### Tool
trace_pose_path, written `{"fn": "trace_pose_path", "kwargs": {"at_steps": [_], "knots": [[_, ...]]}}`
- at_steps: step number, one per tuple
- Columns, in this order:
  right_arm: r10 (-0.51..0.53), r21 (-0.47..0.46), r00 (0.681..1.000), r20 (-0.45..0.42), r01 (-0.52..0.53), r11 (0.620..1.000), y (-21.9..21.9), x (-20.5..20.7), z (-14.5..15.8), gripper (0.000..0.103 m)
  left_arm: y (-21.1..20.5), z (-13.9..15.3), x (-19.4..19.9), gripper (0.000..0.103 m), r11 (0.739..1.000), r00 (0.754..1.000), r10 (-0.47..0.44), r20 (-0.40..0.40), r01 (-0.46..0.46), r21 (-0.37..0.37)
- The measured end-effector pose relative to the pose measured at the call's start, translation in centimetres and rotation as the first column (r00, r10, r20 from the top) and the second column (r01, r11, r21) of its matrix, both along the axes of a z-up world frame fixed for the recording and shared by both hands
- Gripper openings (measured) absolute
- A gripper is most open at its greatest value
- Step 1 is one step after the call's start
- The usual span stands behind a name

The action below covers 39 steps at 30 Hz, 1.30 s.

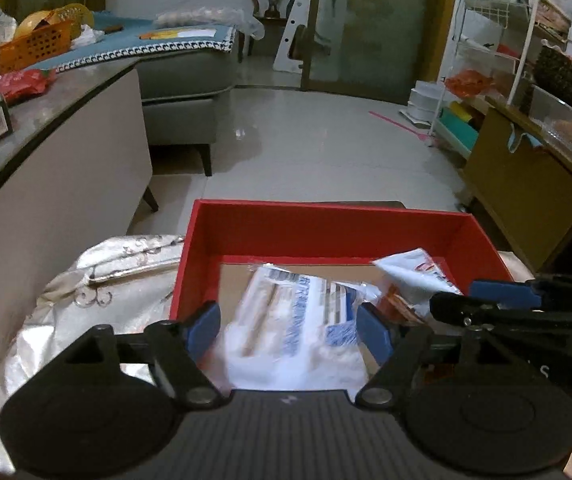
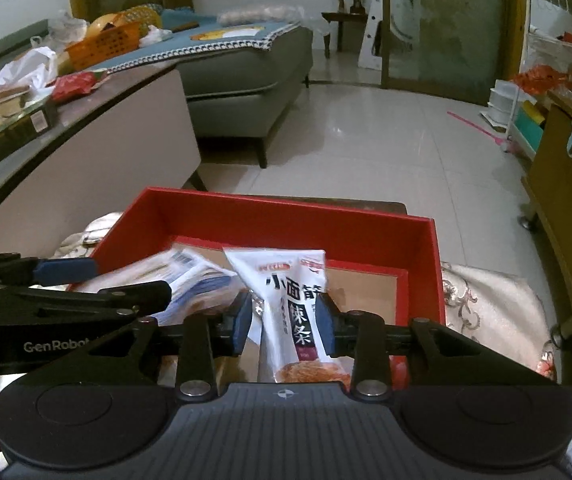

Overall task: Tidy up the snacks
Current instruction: 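Carry both held packs over the red box and open both grippers, then move both grippers back from the box toward the red packets on the table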

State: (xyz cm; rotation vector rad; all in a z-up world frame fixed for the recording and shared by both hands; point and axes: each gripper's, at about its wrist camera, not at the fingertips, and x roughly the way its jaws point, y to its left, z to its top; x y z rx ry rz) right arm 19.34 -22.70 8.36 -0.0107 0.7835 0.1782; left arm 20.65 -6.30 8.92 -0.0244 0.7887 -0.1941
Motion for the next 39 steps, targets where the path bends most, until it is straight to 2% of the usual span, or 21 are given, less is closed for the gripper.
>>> {"fn": "trace_pose_path", "kwargs": {"at_steps": [7,14,18,39], "knots": [[-0.023,0.007,1.0,0.01,0.023,1.0,-0.6,-0.8,0.6,0.048,-0.3,0.6,-0.5,0.078,1.0,1.0,-0.007,0.003,0.007,0.008],[-0.017,0.001,1.0,0.022,0.017,1.0,-0.5,-1.9,1.4,0.048,-0.1,1.1,-1.3,0.078,1.0,1.0,-0.012,0.011,0.011,0.007],[-0.016,-0.013,1.0,0.025,0.017,1.0,-0.6,-2.6,1.6,0.052,-0.1,1.5,-1.9,0.078,1.0,1.0,-0.018,0.014,0.018,0.009],[-0.029,-0.015,0.999,0.028,0.03,0.999,-1.7,-7.0,3.0,0.052,-1.4,2.8,-6.4,0.079,0.99,0.991,-0.129,0.045,0.126,0.071]]}}
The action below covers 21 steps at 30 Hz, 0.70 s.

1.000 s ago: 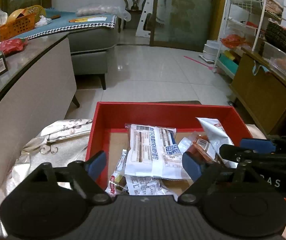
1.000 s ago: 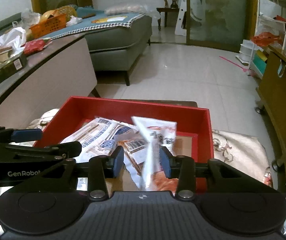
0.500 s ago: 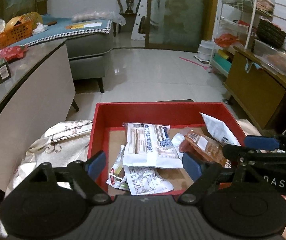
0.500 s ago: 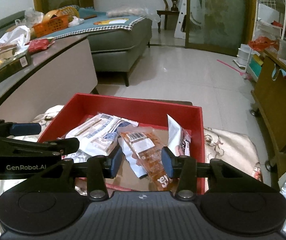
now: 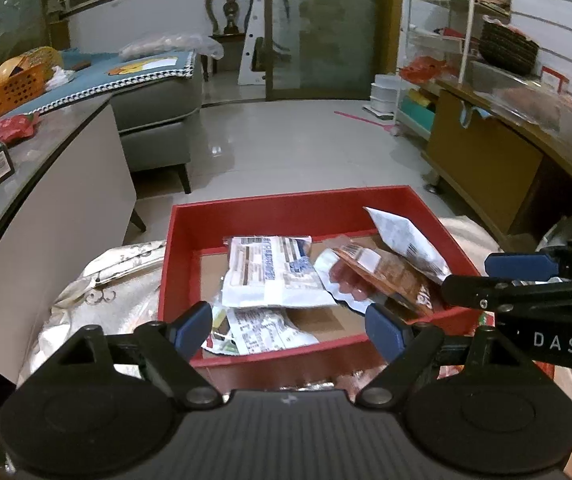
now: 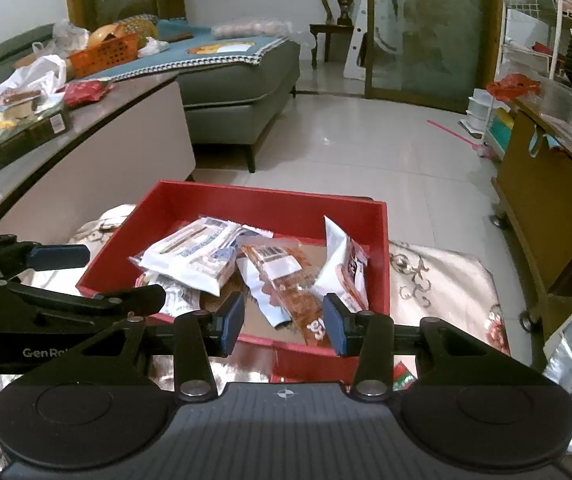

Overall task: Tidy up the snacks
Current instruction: 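Move both grippers back from the box toward the red packets on the table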

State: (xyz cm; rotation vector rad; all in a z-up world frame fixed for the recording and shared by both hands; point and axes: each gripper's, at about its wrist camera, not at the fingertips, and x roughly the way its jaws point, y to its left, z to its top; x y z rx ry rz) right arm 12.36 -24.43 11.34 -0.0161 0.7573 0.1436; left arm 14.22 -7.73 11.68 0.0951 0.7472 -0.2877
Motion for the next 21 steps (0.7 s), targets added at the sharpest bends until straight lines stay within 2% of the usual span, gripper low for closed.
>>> {"fn": "trace_pose_path", "kwargs": {"at_steps": [10,18,21], "knots": [[-0.004,-0.01,1.0,-0.016,0.004,1.0,-0.4,-2.8,0.0,0.052,-0.3,-0.1,-2.7,0.079,0.998,0.998,-0.058,-0.011,0.058,0.017],[-0.02,-0.02,0.999,-0.048,0.019,1.0,-1.6,-5.3,-0.3,0.053,-0.7,-1.3,-4.9,0.079,0.992,0.989,-0.122,-0.086,0.124,0.019],[-0.037,-0.029,0.997,-0.066,0.035,0.999,-2.2,-6.2,-0.8,0.058,-0.5,-1.6,-5.9,0.079,0.989,0.984,-0.139,-0.116,0.143,0.024]]}}
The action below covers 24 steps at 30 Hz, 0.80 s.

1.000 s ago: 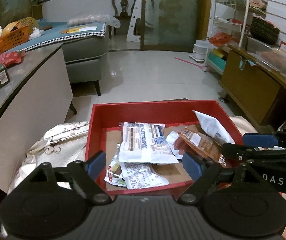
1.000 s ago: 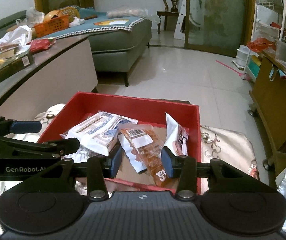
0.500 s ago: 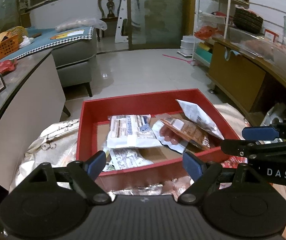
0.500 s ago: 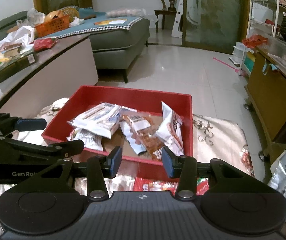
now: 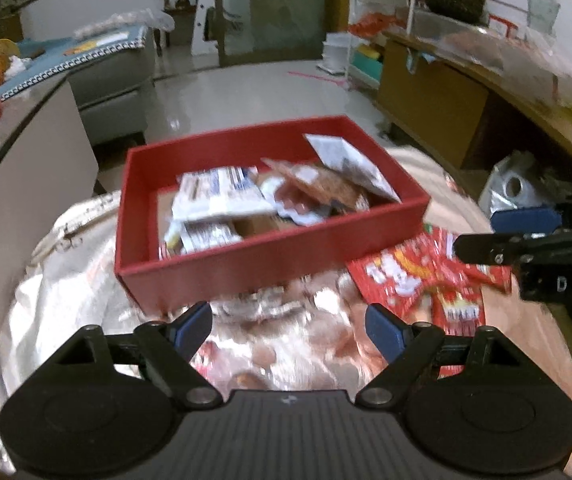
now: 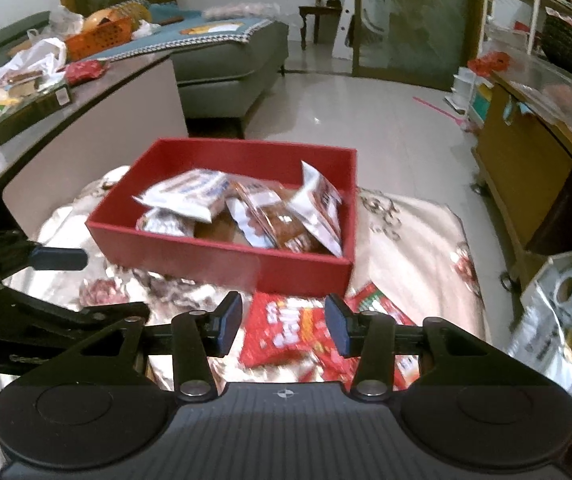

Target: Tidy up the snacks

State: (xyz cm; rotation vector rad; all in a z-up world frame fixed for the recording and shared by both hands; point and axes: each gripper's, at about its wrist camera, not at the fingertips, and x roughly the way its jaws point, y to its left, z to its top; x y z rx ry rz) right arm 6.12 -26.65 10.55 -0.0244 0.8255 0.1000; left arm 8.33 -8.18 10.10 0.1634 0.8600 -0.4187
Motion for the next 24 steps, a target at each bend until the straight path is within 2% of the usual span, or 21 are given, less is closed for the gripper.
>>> {"fn": "trace_pose_path", "kwargs": {"at_steps": [3,6,9,11,17,18,20,22,24], "knots": [[-0.016,0.002,0.999,-0.052,0.016,1.0,-0.8,-0.7,-1.1,0.058,0.6,-0.3,-0.7,0.079,1.0,1.0,-0.003,-0.007,0.004,0.018],[-0.074,0.006,0.99,-0.121,0.075,0.997,-1.7,-1.4,-2.7,0.058,1.5,-0.5,-1.3,0.079,0.999,1.0,0.012,-0.017,-0.011,0.033],[-0.143,-0.006,0.971,-0.191,0.145,0.989,-2.4,-2.1,-4.8,0.058,2.0,-0.5,-1.7,0.079,0.999,1.0,0.001,-0.014,-0.001,0.037],[-0.181,0.029,0.957,-0.225,0.192,0.981,-2.7,-2.4,-5.9,0.058,2.2,-0.4,-1.9,0.079,0.999,1.0,-0.004,-0.009,0.005,0.039],[-0.26,0.062,0.946,-0.196,0.276,0.959,-1.7,-1.4,-6.7,0.059,3.0,0.2,-1.8,0.079,1.0,1.0,-0.009,-0.009,0.009,-0.004],[-0.258,0.05,0.947,-0.193,0.272,0.961,-1.2,-0.9,-6.9,0.066,3.1,0.4,-1.8,0.079,1.0,1.0,-0.011,-0.008,0.011,-0.011],[-0.251,0.005,0.948,-0.198,0.257,0.966,-0.1,0.1,-7.5,0.072,3.2,0.4,-1.7,0.079,1.0,1.0,-0.01,-0.009,0.01,-0.019],[-0.242,-0.068,0.948,-0.207,0.233,0.97,1.0,0.4,-8.9,0.072,3.5,0.3,-1.6,0.079,1.0,1.0,-0.007,-0.016,0.007,-0.021],[-0.185,-0.146,0.965,-0.188,0.159,0.976,2.1,0.0,-9.3,0.071,3.7,0.3,-1.5,0.079,1.0,1.0,-0.005,-0.023,0.004,-0.022]]}}
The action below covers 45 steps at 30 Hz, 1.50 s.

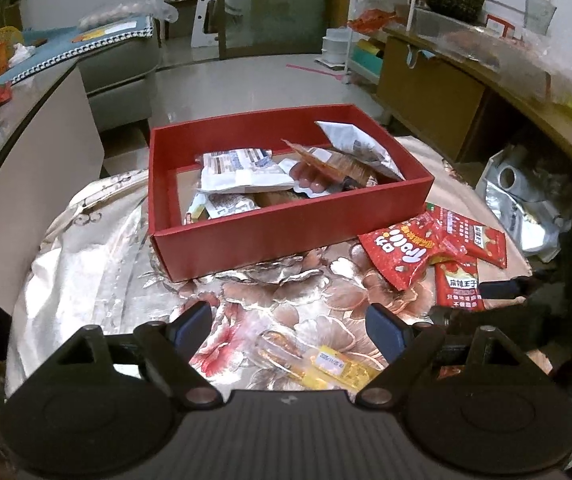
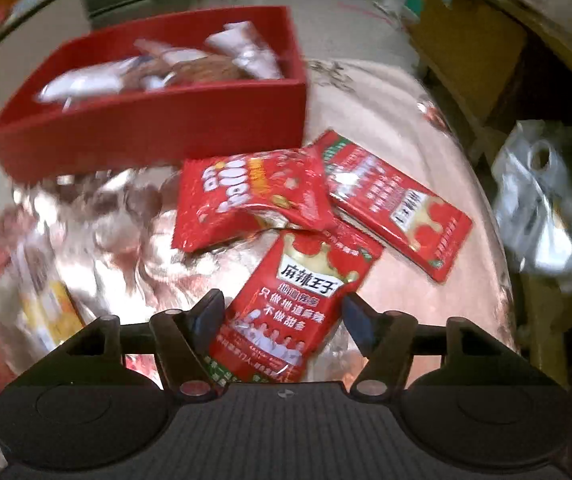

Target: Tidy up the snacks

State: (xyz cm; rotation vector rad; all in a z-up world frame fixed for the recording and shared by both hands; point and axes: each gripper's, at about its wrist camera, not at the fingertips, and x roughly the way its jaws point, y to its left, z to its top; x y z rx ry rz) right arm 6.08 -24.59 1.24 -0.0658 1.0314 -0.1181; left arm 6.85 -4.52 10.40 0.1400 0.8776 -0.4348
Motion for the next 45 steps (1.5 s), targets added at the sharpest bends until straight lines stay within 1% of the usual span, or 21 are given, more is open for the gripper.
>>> {"fn": "trace_pose_path", "kwargs": {"at_steps": [1,3,7,11,13,15,17,19,21,26,28,29,30,31,34,36,38,39,40,43,45], "knots": [[0.032,-0.013,0.999,-0.012,-0.032,0.999,0.1,-0.2,0.2,0.07,0.1,0.0,0.0,0.079,1.0,1.0,-0.004,-0.001,0.004,-0.003],[0.057,0.025,0.997,-0.044,-0.056,0.998,-0.7,-0.6,0.6,0.065,0.2,0.2,0.1,0.079,1.0,1.0,-0.017,-0.001,0.017,-0.016],[0.1,0.086,0.992,-0.075,-0.093,0.992,-2.0,-2.3,1.6,0.062,-0.4,0.2,0.2,0.079,0.994,0.996,-0.084,-0.03,0.081,-0.07],[0.135,0.139,0.989,-0.054,-0.126,0.982,-2.5,-5.2,3.5,0.062,-3.3,-0.4,-0.1,0.079,0.98,0.981,-0.194,-0.022,0.193,-0.052],[0.142,0.168,0.989,-0.039,-0.133,0.977,-3.1,-6.4,4.0,0.062,-5.6,-0.7,-0.3,0.079,0.955,0.956,-0.295,0.013,0.295,-0.024],[0.139,0.194,0.99,-0.033,-0.13,0.972,-3.8,-6.9,3.9,0.062,-8.0,-1.3,-0.1,0.079,0.922,0.922,-0.386,0.029,0.386,-0.004],[0.131,0.221,0.99,-0.042,-0.119,0.968,-4.6,-7.1,3.4,0.062,-10.3,-2.1,0.6,0.079,0.885,0.885,-0.465,0.013,0.465,-0.016],[0.128,0.249,0.99,-0.051,-0.112,0.962,-5.5,-7.1,3.1,0.062,-12.6,-3.0,1.6,0.079,0.859,0.859,-0.512,-0.007,0.512,0.0],[0.124,0.281,0.991,-0.055,-0.104,0.954,-6.3,-7.1,2.9,0.062,-14.6,-4.0,2.9,0.079,0.842,0.842,-0.539,-0.011,0.539,0.034],[0.105,0.335,0.99,-0.09,-0.069,0.94,-8.0,-6.6,1.7,0.062,-17.5,-6.0,5.6,0.079,0.815,0.817,-0.577,-0.01,0.577,0.059],[0.107,0.347,0.989,-0.106,-0.064,0.936,-8.3,-6.5,1.2,0.062,-18.4,-7.0,6.3,0.079,0.804,0.809,-0.588,-0.023,0.587,0.093],[0.107,0.355,0.988,-0.107,-0.062,0.933,-8.5,-6.4,1.1,0.062,-18.8,-7.4,6.0,0.08,0.791,0.797,-0.603,-0.011,0.6,0.122],[0.107,0.358,0.988,-0.108,-0.062,0.932,-8.5,-6.4,1.2,0.062,-19.1,-8.2,5.8,0.082,0.777,0.787,-0.617,-0.03,0.614,0.14],[0.109,0.358,0.988,-0.106,-0.064,0.931,-8.5,-6.4,1.3,0.062,-19.1,-8.6,5.6,0.086,0.779,0.788,-0.615,-0.028,0.613,0.135],[0.116,0.354,0.987,-0.109,-0.07,0.933,-8.3,-6.3,1.2,0.062,-18.0,-8.5,5.0,0.09,0.804,0.806,-0.591,-0.034,0.592,0.06],[0.122,0.347,0.986,-0.11,-0.077,0.935,-8.2,-6.2,1.2,0.062,-16.6,-8.1,4.4,0.09,0.815,0.811,-0.579,-0.082,0.579,-0.025],[0.122,0.348,0.986,-0.111,-0.076,0.935,-8.2,-6.4,1.2,0.062,-15.1,-7.6,3.3,0.09,0.804,0.791,-0.594,-0.149,0.587,-0.094],[0.122,0.341,0.986,-0.113,-0.077,0.937,-8.1,-6.5,1.2,0.062,-14.3,-7.3,2.7,0.09,0.802,0.783,-0.596,-0.175,0.587,-0.107],[0.122,0.336,0.986,-0.115,-0.077,0.939,-8.0,-6.5,1.2,0.062,-13.7,-7.0,2.2,0.09,0.81,0.788,-0.586,-0.187,0.578,-0.104],[0.121,0.31,0.986,-0.117,-0.08,0.947,-7.4,-6.5,1.0,0.064,-12.5,-6.2,1.8,0.089,0.849,0.835,-0.528,-0.155,0.524,-0.07],[0.12,0.284,0.987,-0.106,-0.086,0.955,-6.8,-6.4,1.1,0.064,-12.3,-6.3,2.4,0.09,0.888,0.872,-0.46,-0.167,0.451,-0.088]]}}
